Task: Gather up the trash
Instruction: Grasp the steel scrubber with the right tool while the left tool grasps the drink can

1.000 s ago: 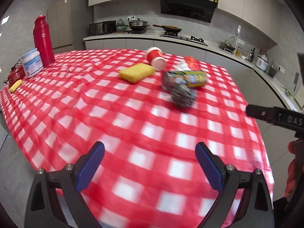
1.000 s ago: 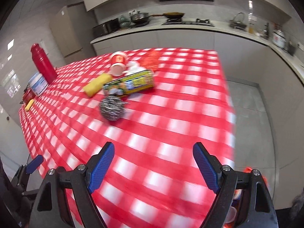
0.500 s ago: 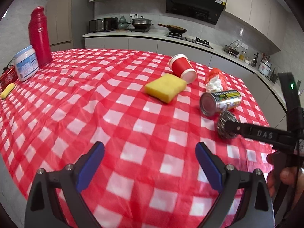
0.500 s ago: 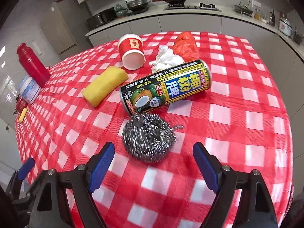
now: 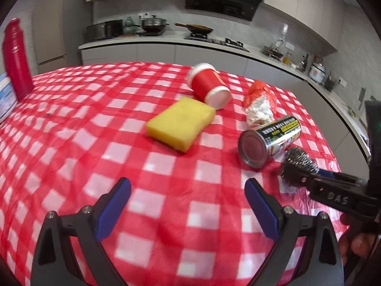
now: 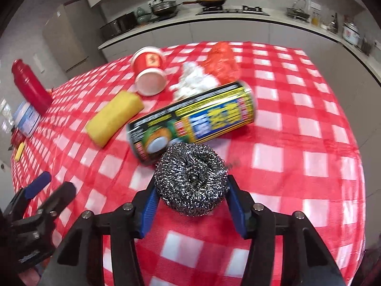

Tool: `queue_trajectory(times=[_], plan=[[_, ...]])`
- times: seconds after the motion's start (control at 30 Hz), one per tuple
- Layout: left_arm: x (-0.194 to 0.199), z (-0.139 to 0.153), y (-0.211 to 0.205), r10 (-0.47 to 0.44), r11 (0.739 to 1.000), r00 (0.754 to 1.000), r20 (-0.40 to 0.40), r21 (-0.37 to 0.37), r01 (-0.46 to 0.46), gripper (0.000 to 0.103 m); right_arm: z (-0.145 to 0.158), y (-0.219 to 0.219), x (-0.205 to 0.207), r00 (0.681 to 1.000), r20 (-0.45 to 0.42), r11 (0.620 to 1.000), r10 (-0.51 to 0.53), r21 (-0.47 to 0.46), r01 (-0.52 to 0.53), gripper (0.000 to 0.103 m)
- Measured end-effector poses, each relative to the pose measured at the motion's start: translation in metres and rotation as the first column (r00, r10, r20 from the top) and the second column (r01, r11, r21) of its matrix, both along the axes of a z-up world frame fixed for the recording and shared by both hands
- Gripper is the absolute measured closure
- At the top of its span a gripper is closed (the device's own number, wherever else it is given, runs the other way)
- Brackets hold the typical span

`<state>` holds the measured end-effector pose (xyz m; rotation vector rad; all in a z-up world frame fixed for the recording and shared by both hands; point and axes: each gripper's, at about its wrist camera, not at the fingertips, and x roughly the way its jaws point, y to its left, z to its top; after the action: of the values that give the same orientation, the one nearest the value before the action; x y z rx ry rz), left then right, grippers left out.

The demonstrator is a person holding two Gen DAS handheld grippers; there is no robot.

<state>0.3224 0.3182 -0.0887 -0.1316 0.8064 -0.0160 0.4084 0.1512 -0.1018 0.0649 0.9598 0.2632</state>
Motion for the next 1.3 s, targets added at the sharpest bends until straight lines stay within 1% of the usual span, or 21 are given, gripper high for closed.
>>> queue_trajectory(times=[0.17, 0.27, 0.33, 0.47, 0.53, 0.63, 0.77, 0.83, 0.87, 0.9, 0.97, 1.0, 1.1, 1.13, 1.17, 1.2, 1.23, 1.27, 1.3], plan=[[0.019, -0.005, -0.019, -0.054, 0.999, 0.998, -0.012, -0.001, 0.054, 0.006, 0.002, -0.028, 0.009, 0.997, 0.003, 0.997, -0.073, -0.003, 0.073, 0.047], [0.028, -0.006, -0.033, -0.092, 0.996, 0.996, -0.014, 0.015, 0.093, 0.006, 0.005, -0.043, 0.013, 0.995, 0.008, 0.995, -0.101, 0.001, 0.101, 0.047], [0.033, -0.007, -0.041, -0.118, 0.993, 0.993, -0.017, 0.011, 0.118, 0.006, 0.007, -0.051, 0.014, 0.993, 0.009, 0.993, -0.115, 0.002, 0.115, 0.047], [0.044, -0.004, -0.063, -0.180, 0.983, 0.984, -0.010, 0.037, 0.180, 0.006, 0.009, -0.064, 0.015, 0.991, 0.008, 0.991, -0.131, 0.008, 0.131, 0.047], [0.052, -0.004, -0.073, -0.203, 0.977, 0.979, -0.006, 0.062, 0.203, 0.006, 0.010, -0.070, 0.013, 0.990, 0.008, 0.990, -0.138, 0.010, 0.138, 0.047], [0.065, -0.005, -0.086, -0.234, 0.969, 0.972, -0.011, 0.074, 0.234, 0.006, 0.008, -0.081, 0.012, 0.987, 0.006, 0.987, -0.159, 0.007, 0.159, 0.047], [0.078, -0.011, -0.104, -0.274, 0.955, 0.961, -0.031, 0.109, 0.276, 0.007, 0.008, -0.100, 0.011, 0.980, 0.005, 0.980, -0.197, 0.012, 0.197, 0.047], [0.081, -0.014, -0.108, -0.268, 0.954, 0.963, -0.038, 0.129, 0.271, 0.017, 0.009, -0.109, 0.010, 0.977, 0.005, 0.977, -0.213, 0.014, 0.213, 0.047], [0.082, -0.015, -0.108, -0.272, 0.954, 0.961, -0.046, 0.114, 0.275, 0.025, 0.009, -0.113, 0.009, 0.976, 0.005, 0.976, -0.219, 0.014, 0.219, 0.047], [0.082, -0.015, -0.108, -0.272, 0.956, 0.961, -0.050, 0.098, 0.276, 0.030, 0.009, -0.116, 0.009, 0.975, 0.005, 0.975, -0.223, 0.015, 0.223, 0.047], [0.080, -0.014, -0.109, -0.281, 0.957, 0.958, -0.057, 0.057, 0.284, 0.036, 0.009, -0.122, 0.008, 0.973, 0.005, 0.973, -0.231, 0.017, 0.231, 0.047], [0.078, -0.014, -0.109, -0.287, 0.956, 0.956, -0.059, 0.048, 0.290, 0.038, 0.009, -0.124, 0.008, 0.972, 0.003, 0.972, -0.234, 0.019, 0.234, 0.047], [0.069, -0.013, -0.112, -0.299, 0.953, 0.952, -0.065, 0.032, 0.302, 0.041, 0.007, -0.128, 0.007, 0.972, -0.001, 0.971, -0.237, 0.023, 0.237, 0.047], [0.067, -0.012, -0.113, -0.312, 0.949, 0.948, -0.065, 0.019, 0.313, 0.041, 0.007, -0.130, 0.007, 0.971, -0.002, 0.971, -0.237, 0.025, 0.237, 0.047], [0.067, -0.010, -0.116, -0.317, 0.948, 0.947, -0.058, 0.022, 0.319, 0.039, 0.008, -0.131, 0.007, 0.971, 0.000, 0.971, -0.239, 0.027, 0.239, 0.047], [0.070, -0.010, -0.122, -0.313, 0.948, 0.948, -0.053, 0.041, 0.315, 0.028, 0.008, -0.133, 0.007, 0.970, 0.001, 0.970, -0.241, 0.028, 0.241, 0.047], [0.072, -0.009, -0.126, -0.303, 0.950, 0.952, -0.044, 0.067, 0.306, 0.021, 0.007, -0.134, 0.007, 0.970, 0.001, 0.969, -0.244, 0.030, 0.243, 0.047], [0.076, -0.007, -0.129, -0.308, 0.947, 0.951, -0.032, 0.082, 0.309, 0.016, 0.008, -0.136, 0.007, 0.969, 0.002, 0.969, -0.245, 0.032, 0.245, 0.047], [0.082, -0.006, -0.132, -0.317, 0.944, 0.948, -0.023, 0.086, 0.318, 0.016, 0.008, -0.139, 0.007, 0.969, 0.005, 0.968, -0.249, 0.030, 0.248, 0.047]])
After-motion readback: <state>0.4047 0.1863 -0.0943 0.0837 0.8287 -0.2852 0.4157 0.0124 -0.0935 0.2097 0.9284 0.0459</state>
